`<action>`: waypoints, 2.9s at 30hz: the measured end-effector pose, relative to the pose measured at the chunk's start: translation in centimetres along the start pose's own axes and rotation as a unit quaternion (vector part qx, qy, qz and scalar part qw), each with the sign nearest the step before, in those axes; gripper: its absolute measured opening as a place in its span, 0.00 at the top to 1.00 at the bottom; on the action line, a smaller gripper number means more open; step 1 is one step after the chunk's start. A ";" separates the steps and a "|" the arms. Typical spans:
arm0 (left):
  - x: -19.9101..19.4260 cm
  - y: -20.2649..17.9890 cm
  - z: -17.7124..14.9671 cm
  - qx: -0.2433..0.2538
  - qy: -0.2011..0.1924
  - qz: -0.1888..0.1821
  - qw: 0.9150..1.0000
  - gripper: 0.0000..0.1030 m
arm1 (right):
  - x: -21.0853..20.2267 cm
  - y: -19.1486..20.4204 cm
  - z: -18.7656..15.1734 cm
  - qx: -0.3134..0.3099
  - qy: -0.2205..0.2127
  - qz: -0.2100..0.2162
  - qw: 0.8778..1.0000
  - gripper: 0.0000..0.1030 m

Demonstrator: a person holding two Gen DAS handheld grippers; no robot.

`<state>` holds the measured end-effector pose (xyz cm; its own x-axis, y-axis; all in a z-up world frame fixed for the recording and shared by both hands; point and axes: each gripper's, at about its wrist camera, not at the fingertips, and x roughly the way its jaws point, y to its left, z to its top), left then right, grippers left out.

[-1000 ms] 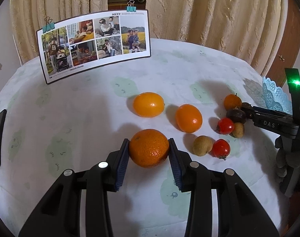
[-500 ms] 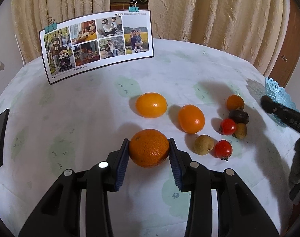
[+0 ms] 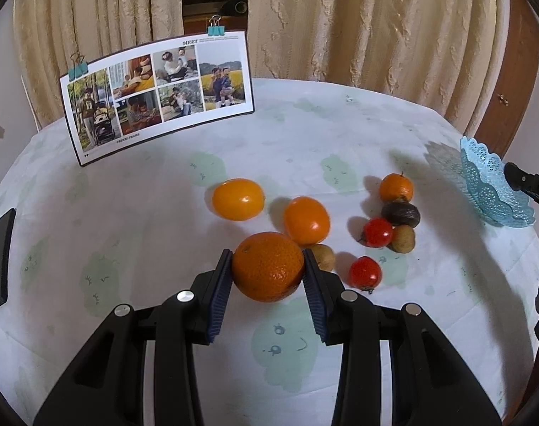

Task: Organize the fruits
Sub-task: 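Carry the orange into the blue basket with the left tool while the right tool drops the brown fruit there, then move both open tools back from the basket toward the remaining fruits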

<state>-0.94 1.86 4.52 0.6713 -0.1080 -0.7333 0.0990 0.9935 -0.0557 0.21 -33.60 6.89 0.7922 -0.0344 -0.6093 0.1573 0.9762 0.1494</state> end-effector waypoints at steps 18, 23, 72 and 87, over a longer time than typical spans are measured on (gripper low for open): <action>-0.8 -6.3 1.8 0.048 -0.013 -0.014 0.999 0.62 | -1.5 -8.2 -1.0 0.078 -0.037 -0.064 0.994 0.44; -0.9 -9.6 3.0 0.071 -0.019 -0.041 0.996 0.62 | -2.7 -9.5 -1.7 0.093 -0.071 -0.106 0.987 0.44; 1.5 -28.5 7.5 0.205 -0.100 -0.110 0.967 0.25 | -4.9 -12.8 -4.3 0.169 -0.136 -0.173 0.961 0.36; -0.2 -18.0 7.7 0.156 -0.119 -0.032 0.980 0.24 | -5.6 -8.1 -3.0 0.120 -0.131 -0.129 0.976 0.25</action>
<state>2.78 -16.27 10.85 0.8056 -0.2108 -0.5537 0.3401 0.9298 0.1407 -7.23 -40.72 6.78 0.8270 -0.3558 -0.4354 0.4792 0.8510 0.2149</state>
